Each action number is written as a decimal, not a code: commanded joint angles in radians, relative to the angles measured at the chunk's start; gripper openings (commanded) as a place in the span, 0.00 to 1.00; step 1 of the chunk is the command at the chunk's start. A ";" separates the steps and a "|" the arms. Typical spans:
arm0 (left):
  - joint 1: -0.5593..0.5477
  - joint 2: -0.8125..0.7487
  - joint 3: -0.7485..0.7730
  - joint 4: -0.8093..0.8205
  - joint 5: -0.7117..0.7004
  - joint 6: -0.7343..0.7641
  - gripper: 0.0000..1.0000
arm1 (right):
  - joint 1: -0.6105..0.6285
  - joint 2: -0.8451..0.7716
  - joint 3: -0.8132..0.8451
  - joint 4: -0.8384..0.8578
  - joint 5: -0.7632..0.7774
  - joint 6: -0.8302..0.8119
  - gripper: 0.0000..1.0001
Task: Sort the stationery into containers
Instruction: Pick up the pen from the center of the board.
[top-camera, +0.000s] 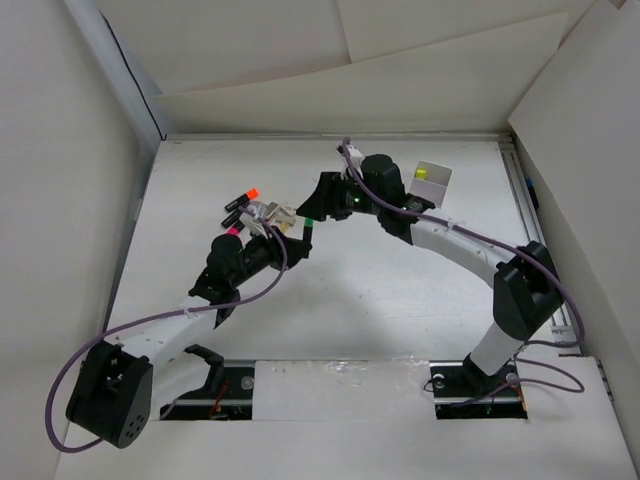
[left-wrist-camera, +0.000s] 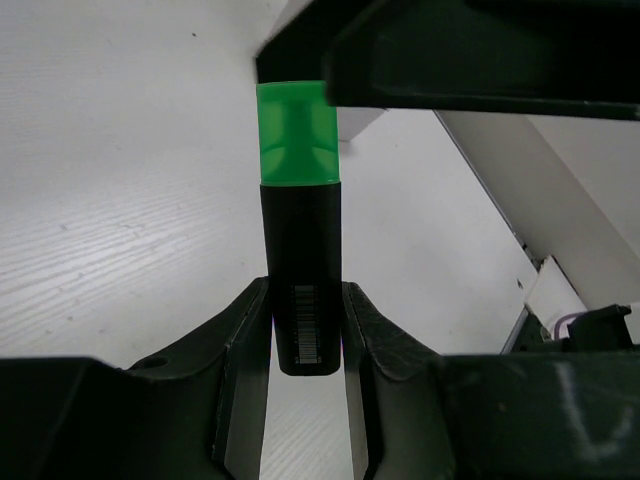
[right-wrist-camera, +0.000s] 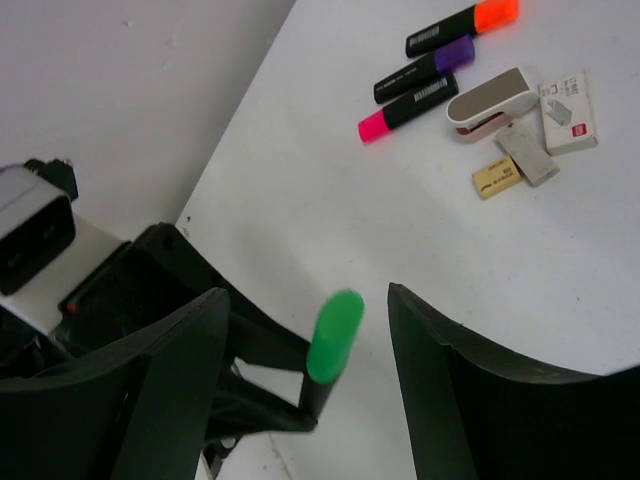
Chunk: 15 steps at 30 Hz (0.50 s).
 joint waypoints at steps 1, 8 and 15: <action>-0.065 0.004 0.042 0.026 -0.043 0.056 0.17 | 0.018 0.022 0.054 0.037 0.004 0.014 0.70; -0.065 0.004 0.064 0.013 -0.055 0.066 0.17 | 0.018 0.022 0.042 0.037 0.081 0.014 0.59; -0.065 0.013 0.064 0.013 -0.079 0.066 0.17 | 0.018 0.011 -0.016 0.037 0.113 0.014 0.58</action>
